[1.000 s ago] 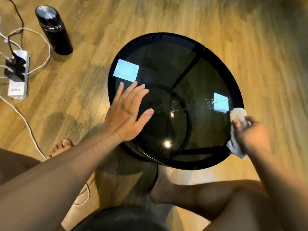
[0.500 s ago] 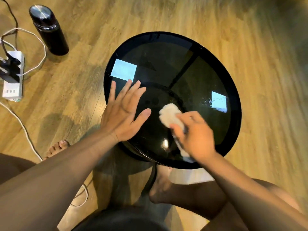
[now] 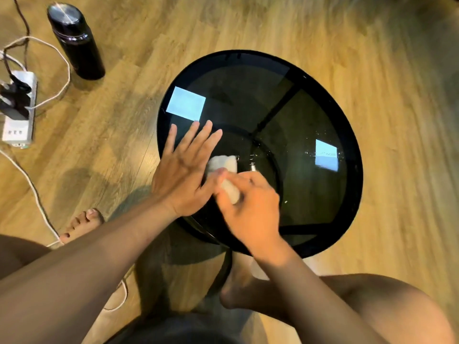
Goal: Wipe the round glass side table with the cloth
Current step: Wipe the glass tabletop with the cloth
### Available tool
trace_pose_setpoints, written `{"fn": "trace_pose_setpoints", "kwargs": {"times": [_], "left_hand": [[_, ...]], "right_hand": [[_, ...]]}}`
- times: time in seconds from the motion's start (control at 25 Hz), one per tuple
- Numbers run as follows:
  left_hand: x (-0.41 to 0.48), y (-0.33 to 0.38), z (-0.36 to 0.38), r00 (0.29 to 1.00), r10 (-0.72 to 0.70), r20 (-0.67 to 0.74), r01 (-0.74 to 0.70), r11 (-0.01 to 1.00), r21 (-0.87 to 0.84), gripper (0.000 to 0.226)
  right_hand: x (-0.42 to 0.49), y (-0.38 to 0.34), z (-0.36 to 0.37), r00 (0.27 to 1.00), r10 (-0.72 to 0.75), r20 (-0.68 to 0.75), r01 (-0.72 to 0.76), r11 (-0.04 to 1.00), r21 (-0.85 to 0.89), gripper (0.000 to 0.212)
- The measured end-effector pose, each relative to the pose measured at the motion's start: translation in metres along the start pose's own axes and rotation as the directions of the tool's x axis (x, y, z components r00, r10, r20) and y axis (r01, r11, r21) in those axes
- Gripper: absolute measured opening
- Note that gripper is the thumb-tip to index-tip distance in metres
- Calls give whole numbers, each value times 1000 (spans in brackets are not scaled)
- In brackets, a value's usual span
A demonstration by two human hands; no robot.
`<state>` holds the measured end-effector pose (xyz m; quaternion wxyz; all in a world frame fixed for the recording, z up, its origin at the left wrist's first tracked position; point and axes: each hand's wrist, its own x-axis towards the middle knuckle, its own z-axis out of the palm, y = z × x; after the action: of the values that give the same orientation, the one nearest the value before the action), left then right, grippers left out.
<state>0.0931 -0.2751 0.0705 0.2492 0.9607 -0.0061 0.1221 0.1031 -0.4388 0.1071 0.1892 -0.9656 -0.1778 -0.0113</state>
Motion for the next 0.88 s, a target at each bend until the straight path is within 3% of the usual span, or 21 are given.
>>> {"fn": "trace_pose_setpoints", "kwargs": {"times": [0.08,0.16,0.2,0.28,0.4,0.48,0.52,0.6,0.72,0.8,0.88], "left_hand": [[0,0,0,1000,-6,-26,5,998,-59,69],[0,0,1,1000,1,-21,-2,999,-35,69],[0,-1,1,1000,0,-17,-1,1000,-17,69],[0,-2,2,1000,-7,-23,7,1000,5,67],[0,-2,3,999,-3,-43,3,1000,-2,66],[0,-1,4,999,-11,-53,11,1000,-9,66],[0,-1,4,998,-16,-54,16,1000,-15,65],[0,-2,4,998,-18,-61,17,1000,-22,65],[-1,-2,3,998,7,-67,-11,998,-58,68],[-1,-1,2,998,2,-68,-8,995,-100,67],[-1,0,3,998,0,-55,-4,997,-81,66]], "right_hand": [[-11,-19,13,979,-187,86,180,980,81,34],[-5,19,3,967,-246,72,246,969,8,33],[2,50,-10,984,-178,32,180,982,-58,33],[25,125,-43,994,91,-64,-102,975,-195,37],[53,197,-87,857,505,-100,-513,820,-254,47],[59,183,-82,789,599,-136,-614,766,-192,46],[56,159,-72,795,585,-160,-606,774,-181,44],[37,97,-41,879,444,-174,-470,867,-166,38],[-4,0,6,997,65,-49,-65,998,-9,34],[-14,-17,12,976,-187,113,172,977,128,35],[-3,24,-4,940,-295,173,276,953,123,37]]}}
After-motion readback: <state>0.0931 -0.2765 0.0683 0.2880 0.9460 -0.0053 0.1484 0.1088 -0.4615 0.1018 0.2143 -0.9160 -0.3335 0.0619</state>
